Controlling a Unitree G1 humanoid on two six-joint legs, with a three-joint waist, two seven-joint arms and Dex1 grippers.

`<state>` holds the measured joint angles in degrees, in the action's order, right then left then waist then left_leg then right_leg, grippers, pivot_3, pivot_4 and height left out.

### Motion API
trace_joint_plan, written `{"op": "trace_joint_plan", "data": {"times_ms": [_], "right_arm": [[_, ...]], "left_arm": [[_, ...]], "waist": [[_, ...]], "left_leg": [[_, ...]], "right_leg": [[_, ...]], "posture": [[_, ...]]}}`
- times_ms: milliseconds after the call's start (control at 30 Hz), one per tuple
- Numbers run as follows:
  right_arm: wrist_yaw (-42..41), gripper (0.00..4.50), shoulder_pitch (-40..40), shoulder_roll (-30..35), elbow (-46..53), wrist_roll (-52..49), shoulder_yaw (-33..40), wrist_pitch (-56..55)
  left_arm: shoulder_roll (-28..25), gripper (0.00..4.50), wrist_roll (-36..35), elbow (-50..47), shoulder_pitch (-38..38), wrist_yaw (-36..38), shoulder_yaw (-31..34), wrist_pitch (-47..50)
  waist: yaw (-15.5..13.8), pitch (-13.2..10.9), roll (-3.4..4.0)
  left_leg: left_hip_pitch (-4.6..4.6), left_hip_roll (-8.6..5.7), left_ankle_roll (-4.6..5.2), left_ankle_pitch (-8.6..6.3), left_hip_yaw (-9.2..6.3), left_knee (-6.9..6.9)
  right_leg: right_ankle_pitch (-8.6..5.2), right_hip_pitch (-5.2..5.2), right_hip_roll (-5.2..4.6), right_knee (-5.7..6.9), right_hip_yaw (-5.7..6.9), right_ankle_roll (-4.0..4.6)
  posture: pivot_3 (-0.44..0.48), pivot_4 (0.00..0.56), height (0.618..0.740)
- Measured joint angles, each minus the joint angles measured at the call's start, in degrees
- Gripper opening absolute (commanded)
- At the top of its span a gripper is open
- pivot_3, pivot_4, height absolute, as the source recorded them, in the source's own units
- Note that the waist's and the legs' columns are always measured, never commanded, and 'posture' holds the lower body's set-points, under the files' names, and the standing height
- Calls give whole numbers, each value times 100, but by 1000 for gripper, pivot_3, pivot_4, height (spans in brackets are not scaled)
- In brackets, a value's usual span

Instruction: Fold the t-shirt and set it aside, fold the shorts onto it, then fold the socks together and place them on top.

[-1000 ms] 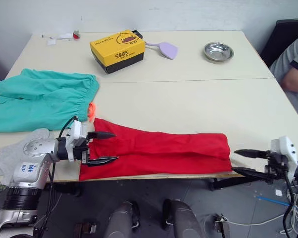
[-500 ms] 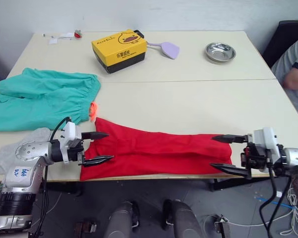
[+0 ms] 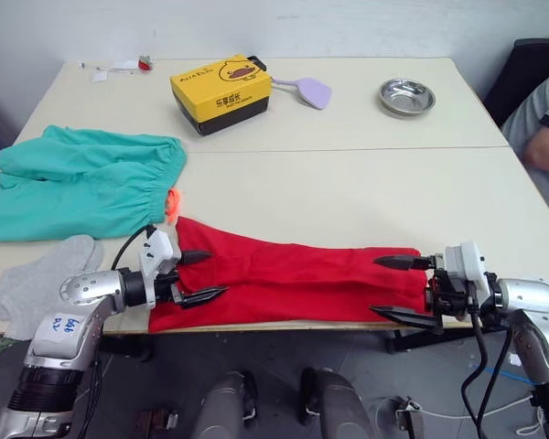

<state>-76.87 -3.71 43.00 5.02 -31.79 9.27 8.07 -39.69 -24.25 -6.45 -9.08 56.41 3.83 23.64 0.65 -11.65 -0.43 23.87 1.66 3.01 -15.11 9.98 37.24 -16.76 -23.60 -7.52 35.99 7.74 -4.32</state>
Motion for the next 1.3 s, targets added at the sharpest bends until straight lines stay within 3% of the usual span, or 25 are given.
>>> {"op": "trace_joint_plan", "data": {"times_ms": [367, 700, 833, 967, 1067, 1167, 1300], "right_arm": [[-15, 4500, 29, -17, -178, 29, 0, -176], [19, 4500, 37, -14, -201, 29, 0, -28], [63, 4500, 19, -6, -161, 30, 0, 55], [106, 4500, 29, -2, -60, 23, 1, 105], [125, 4500, 103, 94, 140, -163, 23, 443], [167, 3851, 30, 209, 399, -560, 70, 997], [443, 2424, -546, 211, 477, -621, -12, 1313]], "left_arm": [[-147, 944, -14, 91, 5, 394, -41, 92], [-426, 944, 472, 942, -222, 1302, -187, -1528], [-457, 1725, 435, 1016, -378, 1579, -245, -1563], [-459, 3049, 217, 884, -338, 1681, -172, -1405], [-504, 3983, -166, 715, -160, 1720, 235, -1267], [-609, 3893, -759, 606, -165, 1649, 680, -620], [-400, 2757, -1043, 622, -743, 1020, 903, -93]], "waist": [[-50, 0, 0], [-46, 0, 1], [-48, 0, 1], [-40, 0, 0], [-31, 0, 1], [-40, 0, 1], [-60, 0, 0]], "left_leg": [[-2, 0, -1, -1, 0, -3], [-1, 1, -2, -3, 0, -10], [1, 1, -3, -2, 0, -10], [1, 1, -2, -2, 0, -8], [0, 3, -2, -1, 0, -9], [-2, 4, 4, -1, -3, -5], [-7, 1, 26, -5, -3, -5]], "right_leg": [[0, -1, -1, -3, -2, 2], [0, -6, -2, -8, -3, 7], [1, -8, -2, -8, -2, 7], [1, -7, -2, -7, -2, 6], [1, -7, -1, -5, -2, 7], [1, -3, -2, -3, -2, 7], [14, 6, -3, -8, -2, 7]], "posture": [[0, 150, 740], [0, 150, 740], [0, 150, 740], [0, 150, 740], [0, 150, 740], [0, 150, 740], [0, 150, 740]]}}
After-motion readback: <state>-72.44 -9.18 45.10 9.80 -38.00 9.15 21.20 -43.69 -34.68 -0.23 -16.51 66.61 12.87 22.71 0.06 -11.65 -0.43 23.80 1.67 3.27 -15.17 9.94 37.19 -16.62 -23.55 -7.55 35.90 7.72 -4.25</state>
